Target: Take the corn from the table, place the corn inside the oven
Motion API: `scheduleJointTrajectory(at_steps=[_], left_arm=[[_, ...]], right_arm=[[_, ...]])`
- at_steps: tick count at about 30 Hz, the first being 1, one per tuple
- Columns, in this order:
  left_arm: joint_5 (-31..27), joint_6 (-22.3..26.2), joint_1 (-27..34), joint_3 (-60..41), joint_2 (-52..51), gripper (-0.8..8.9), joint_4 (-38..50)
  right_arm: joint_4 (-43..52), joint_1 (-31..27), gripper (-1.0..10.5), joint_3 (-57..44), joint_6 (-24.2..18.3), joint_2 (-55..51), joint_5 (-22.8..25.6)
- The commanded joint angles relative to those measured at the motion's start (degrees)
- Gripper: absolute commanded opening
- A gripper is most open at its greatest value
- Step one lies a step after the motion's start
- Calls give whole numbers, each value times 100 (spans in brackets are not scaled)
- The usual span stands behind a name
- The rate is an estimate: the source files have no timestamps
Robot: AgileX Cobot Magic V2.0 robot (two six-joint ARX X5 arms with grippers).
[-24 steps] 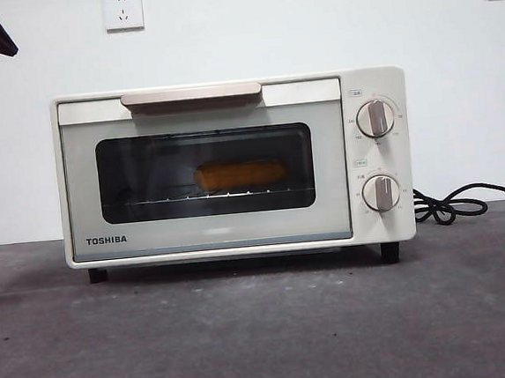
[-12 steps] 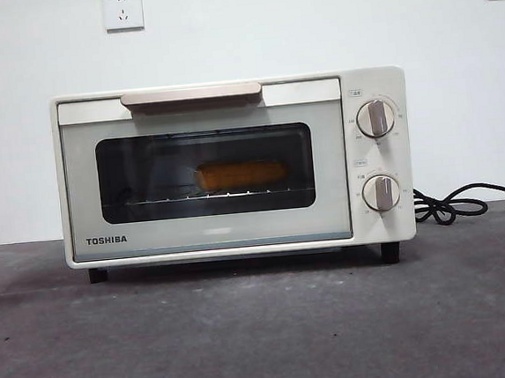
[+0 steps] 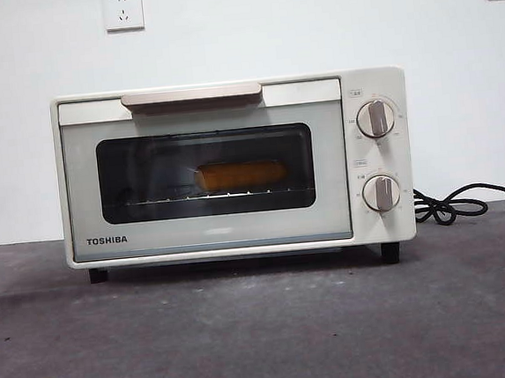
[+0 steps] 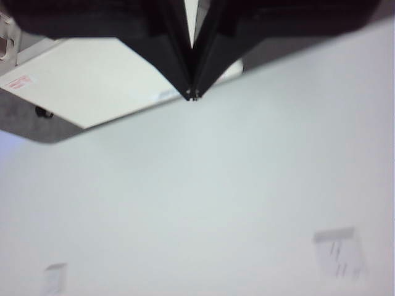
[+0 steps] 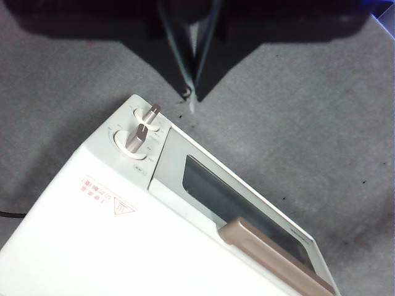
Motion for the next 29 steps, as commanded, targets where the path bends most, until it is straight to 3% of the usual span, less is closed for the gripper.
scheduleJointTrajectory(at_steps=[1, 6, 10, 13, 19, 26, 29], left_arm=[[22, 149, -11, -944, -415, -2, 654], [-142, 103, -15, -2667, -1062, -2, 1517], [-555, -369, -42, -4039, -1655, -2, 2297], [-1185, -796, -122, -4826, -2146, -1, 2559], [-2409, -1165, -282, -5707, -3036, -1, 2170], [-2549, -925, -289, -5838, -3696, -1, 555], [-2522, -680, -315, -5838, -3832, -1, 581]], right_arm=[[33, -4, -1, 17, -11, -13, 7], [33, -4, -1, 17, -11, -13, 7], [33, -4, -1, 17, -11, -13, 9], [33, -4, -1, 17, -11, -13, 9], [33, -4, -1, 17, -11, -13, 7], [33, -4, -1, 17, -11, -13, 7], [33, -4, -1, 17, -11, -13, 9]])
